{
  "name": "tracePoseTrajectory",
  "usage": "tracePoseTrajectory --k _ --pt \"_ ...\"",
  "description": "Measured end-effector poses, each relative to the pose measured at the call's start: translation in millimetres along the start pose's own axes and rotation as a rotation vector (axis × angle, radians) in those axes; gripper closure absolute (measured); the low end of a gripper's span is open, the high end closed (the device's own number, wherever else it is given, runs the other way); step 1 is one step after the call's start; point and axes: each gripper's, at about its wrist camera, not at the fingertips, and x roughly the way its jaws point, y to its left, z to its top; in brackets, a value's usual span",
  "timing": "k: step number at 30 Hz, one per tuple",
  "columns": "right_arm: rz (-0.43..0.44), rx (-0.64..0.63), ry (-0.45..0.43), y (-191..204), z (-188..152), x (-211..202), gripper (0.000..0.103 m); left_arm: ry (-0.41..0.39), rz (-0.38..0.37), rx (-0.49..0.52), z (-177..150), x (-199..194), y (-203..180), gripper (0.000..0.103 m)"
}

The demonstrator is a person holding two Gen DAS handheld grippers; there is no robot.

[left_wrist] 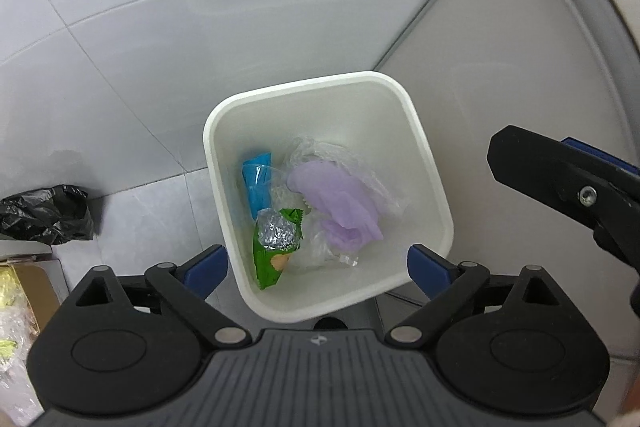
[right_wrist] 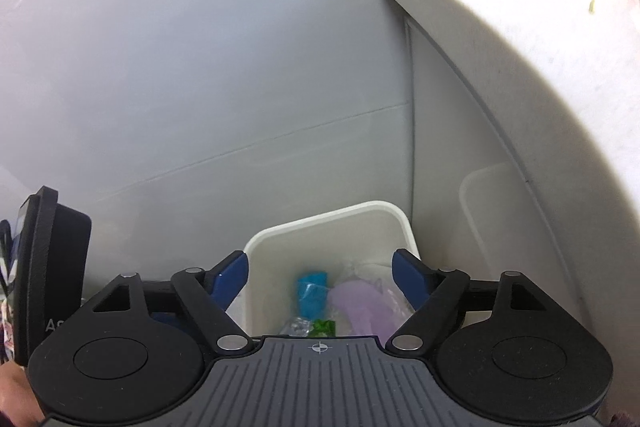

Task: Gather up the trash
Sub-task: 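Open both tools to drop the glove and snack bag into the bin, then move both tools from the bin back to the cabbage leaves on the counter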

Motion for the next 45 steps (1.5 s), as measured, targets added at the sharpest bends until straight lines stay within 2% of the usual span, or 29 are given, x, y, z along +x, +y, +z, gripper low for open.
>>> tracePoseTrajectory --k 7,15,28,31,38,45 --pt "0.026 -0.039 -0.022 9.3 1.7 -24.7 0.017 -0.019 -0.002 0.014 -9.8 -20.3 -1.4 0.003" --pt "0.027 -0.07 -0.064 7.2 3.9 -56.5 0.012 -0.066 -0.015 -0.019 -14.9 -47.3 -1.4 0.002" --pt "-0.016 -0.081 -0.034 -11.4 8.9 -102.1 0.01 -0.135 -0.031 -0.062 -19.3 -94.7 -10.6 0.001" --pt "-0.027 -0.064 -0.056 -28.7 11.3 -116.3 0.005 -0.158 -0.041 -0.059 -17.9 -106.9 -16.8 0.001" --pt "-0.119 -0.01 -0.103 -63.1 13.1 -151.1 0.003 -0.229 -0.06 -0.027 -11.9 -127.1 -39.1 0.001" --pt "-0.199 0.068 -0.146 -114.5 16.0 -174.0 0.003 -0.295 -0.091 0.005 -0.8 -137.5 -73.8 0.001"
